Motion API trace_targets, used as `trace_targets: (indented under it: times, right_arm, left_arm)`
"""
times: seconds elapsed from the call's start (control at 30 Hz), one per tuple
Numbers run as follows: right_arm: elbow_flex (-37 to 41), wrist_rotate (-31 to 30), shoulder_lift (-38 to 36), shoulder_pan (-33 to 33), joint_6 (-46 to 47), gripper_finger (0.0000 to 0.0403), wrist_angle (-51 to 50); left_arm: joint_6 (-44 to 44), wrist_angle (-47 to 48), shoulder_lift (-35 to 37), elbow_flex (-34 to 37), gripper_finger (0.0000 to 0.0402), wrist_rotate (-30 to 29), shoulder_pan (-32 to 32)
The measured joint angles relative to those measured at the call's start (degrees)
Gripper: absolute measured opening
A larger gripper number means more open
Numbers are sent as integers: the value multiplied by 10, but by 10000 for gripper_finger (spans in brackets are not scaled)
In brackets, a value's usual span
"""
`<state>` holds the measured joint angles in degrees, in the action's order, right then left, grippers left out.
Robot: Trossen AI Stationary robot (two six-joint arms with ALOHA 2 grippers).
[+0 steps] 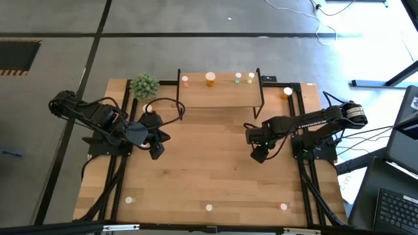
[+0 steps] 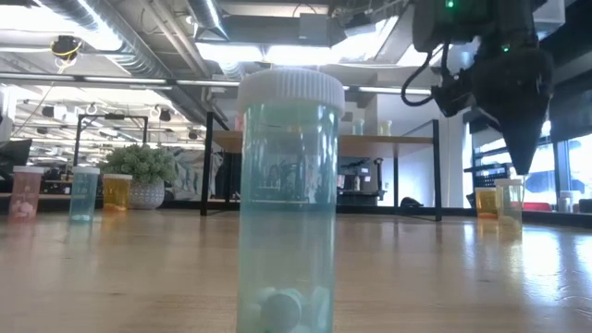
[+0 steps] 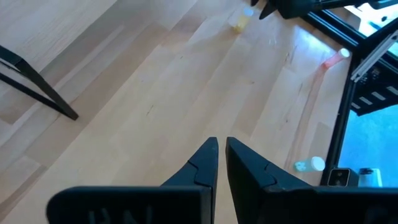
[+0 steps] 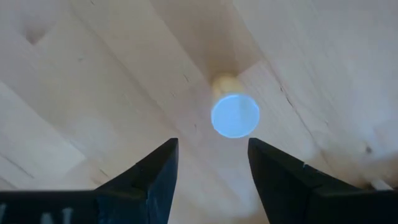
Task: Pick and place medicine bottles onto shelf by color
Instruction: Put the top yellow medicine bottle on the shelf, aligned with the other yellow medicine bottle
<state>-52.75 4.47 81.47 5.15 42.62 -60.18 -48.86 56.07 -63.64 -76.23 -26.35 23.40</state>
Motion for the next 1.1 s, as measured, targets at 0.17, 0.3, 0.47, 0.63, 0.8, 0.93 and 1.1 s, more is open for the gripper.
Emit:
trace_targets:
  times: [0.17,0.3,0.47,0.63,0.8,0.93,1.1]
  right_arm:
    - [4,-14,0,0,-10,197,3]
    - [4,-15,0,-2,-16,197,5]
    - [7,-37,0,-11,-30,197,19]
    - [7,-35,0,-25,-37,197,25]
    - [7,-28,0,-30,-25,197,24]
    - [7,-20,0,-30,-24,197,24]
    - [7,-19,0,-30,-24,197,24]
  left_arm:
    - [0,-2,0,0,27,0,0]
    - [0,-3,0,0,28,0,0]
    - [0,-3,0,0,27,0,0]
    - [0,-6,0,0,28,1,0]
    - [0,-10,0,0,27,1,0]
    - [0,-10,0,0,28,1,0]
    - [0,-10,0,0,27,1,0]
